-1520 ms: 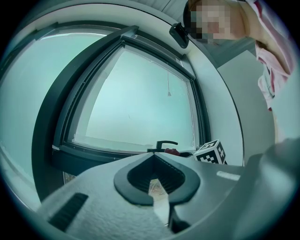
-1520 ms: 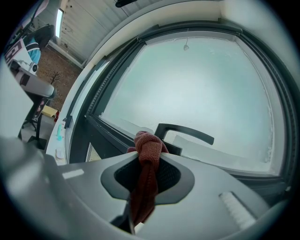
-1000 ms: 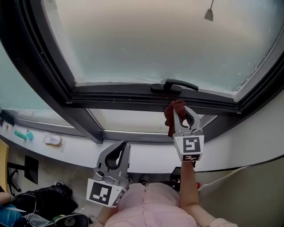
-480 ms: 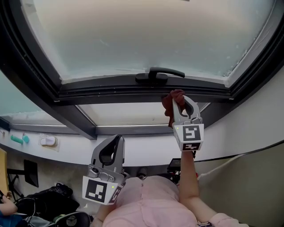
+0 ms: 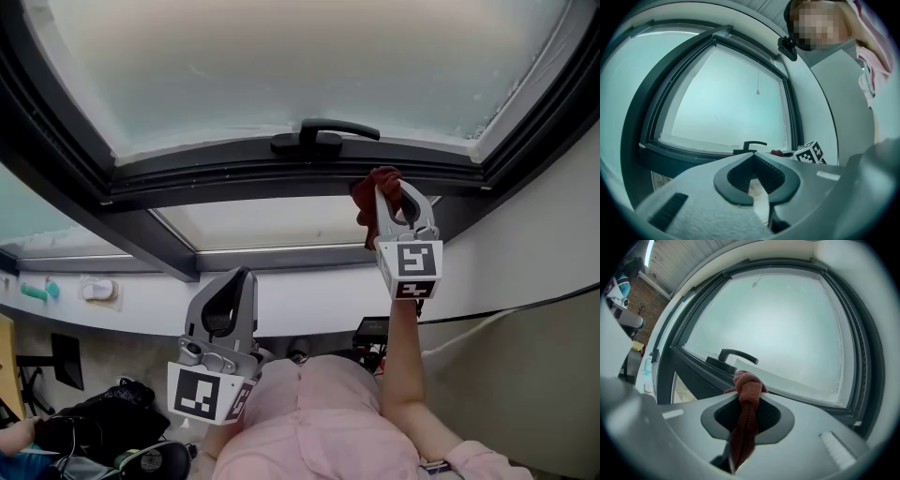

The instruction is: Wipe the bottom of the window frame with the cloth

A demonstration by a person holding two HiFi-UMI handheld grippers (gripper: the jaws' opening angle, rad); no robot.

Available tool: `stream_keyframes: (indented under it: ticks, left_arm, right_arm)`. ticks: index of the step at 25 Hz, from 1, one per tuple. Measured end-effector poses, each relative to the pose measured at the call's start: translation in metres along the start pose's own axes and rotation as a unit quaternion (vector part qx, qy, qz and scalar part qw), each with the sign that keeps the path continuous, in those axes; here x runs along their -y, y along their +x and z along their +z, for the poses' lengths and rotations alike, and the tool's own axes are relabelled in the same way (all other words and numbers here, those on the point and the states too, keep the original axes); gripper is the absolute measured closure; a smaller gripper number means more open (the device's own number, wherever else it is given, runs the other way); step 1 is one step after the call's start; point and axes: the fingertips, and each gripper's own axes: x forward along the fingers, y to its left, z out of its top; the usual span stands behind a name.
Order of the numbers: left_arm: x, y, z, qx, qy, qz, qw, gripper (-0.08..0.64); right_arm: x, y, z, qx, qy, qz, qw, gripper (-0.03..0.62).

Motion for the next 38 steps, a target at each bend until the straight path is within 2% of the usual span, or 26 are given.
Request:
stream_keyframes:
  ticks: [21,38]
  left_arm:
    - [0.003,0.001,-0.002,-0.004,-0.004,-0.013,0.9999,0.561]
    - [0.004,0.003,0.0,-0.002,0.0,-0.013,0.9999,0.561]
  right_arm:
    - [0.077,-0.022,-0.03,-0.041,0.001,-0.091,0.995,0.523]
    - [0.163,-0.045,-0.058,-0.071,0.023,-0.181,0.981,0.525]
